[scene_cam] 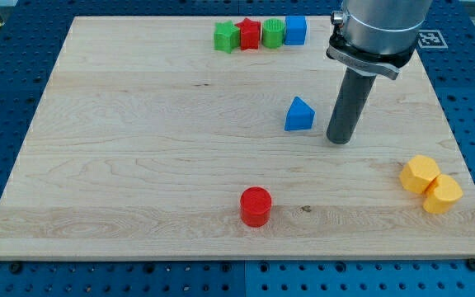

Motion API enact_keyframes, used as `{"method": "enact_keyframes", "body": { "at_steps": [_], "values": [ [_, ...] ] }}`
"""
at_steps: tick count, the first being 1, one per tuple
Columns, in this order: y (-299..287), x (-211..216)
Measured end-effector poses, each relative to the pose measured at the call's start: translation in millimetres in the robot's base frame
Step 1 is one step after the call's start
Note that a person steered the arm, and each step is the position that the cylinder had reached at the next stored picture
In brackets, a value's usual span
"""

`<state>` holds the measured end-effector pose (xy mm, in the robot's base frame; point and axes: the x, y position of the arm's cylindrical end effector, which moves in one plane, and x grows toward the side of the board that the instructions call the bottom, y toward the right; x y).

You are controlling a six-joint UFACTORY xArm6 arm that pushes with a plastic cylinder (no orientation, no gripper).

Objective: Move the triangle above the red circle

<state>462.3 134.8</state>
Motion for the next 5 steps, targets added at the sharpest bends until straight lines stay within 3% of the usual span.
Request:
{"method": "enact_keyframes", "body": {
  "at_steps": [2,5],
  "values": [
    [-6.1,-10.2],
    [-60.7,-38.0]
  ]
}}
